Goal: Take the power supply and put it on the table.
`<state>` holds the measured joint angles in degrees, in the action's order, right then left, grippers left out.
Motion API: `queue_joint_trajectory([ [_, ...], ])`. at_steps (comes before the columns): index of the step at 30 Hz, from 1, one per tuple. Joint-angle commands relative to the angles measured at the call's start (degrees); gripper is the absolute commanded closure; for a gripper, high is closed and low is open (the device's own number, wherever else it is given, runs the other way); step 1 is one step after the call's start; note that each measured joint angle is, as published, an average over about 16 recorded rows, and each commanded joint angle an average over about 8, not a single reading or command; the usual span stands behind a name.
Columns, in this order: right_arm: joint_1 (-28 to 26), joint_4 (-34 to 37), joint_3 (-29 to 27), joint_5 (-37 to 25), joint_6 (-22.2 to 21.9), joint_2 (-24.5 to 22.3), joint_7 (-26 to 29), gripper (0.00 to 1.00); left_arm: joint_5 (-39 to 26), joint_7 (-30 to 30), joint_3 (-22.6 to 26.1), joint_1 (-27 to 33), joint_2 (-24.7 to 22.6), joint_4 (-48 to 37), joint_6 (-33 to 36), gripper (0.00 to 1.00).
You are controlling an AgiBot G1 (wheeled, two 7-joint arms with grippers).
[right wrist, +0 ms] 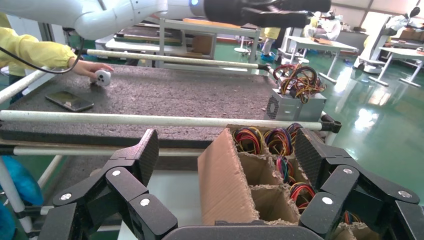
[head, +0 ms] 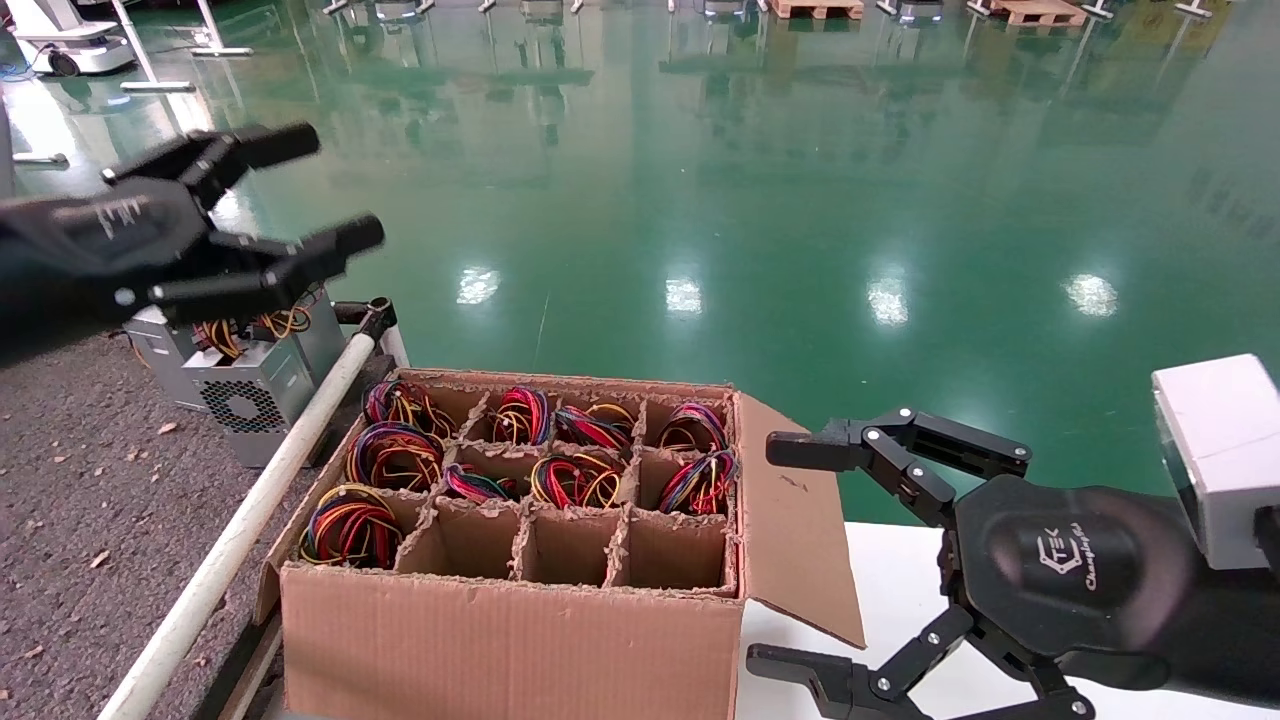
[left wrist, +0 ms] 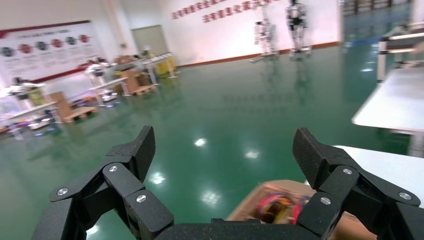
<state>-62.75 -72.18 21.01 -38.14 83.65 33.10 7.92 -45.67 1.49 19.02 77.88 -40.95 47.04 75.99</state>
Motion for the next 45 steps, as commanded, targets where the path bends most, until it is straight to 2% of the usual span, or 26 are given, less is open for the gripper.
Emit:
queue_joint_trajectory([
  [1, 0.0, 0.0, 0.0, 0.0, 0.0, 0.0, 0.0, 0.00, 0.3, -1.0, -0.3, -1.4, 0.5, 2.2, 0.8, 0.00],
  [25, 0.0, 0.0, 0.0, 0.0, 0.0, 0.0, 0.0, 0.00, 3.9, -12.4, -3.1, -16.7, 6.1, 27.2, 9.9, 0.00],
  [45, 0.0, 0.0, 0.0, 0.0, 0.0, 0.0, 0.0, 0.00, 4.0, -12.3, -3.1, -16.6, 6.0, 26.9, 9.9, 0.00],
])
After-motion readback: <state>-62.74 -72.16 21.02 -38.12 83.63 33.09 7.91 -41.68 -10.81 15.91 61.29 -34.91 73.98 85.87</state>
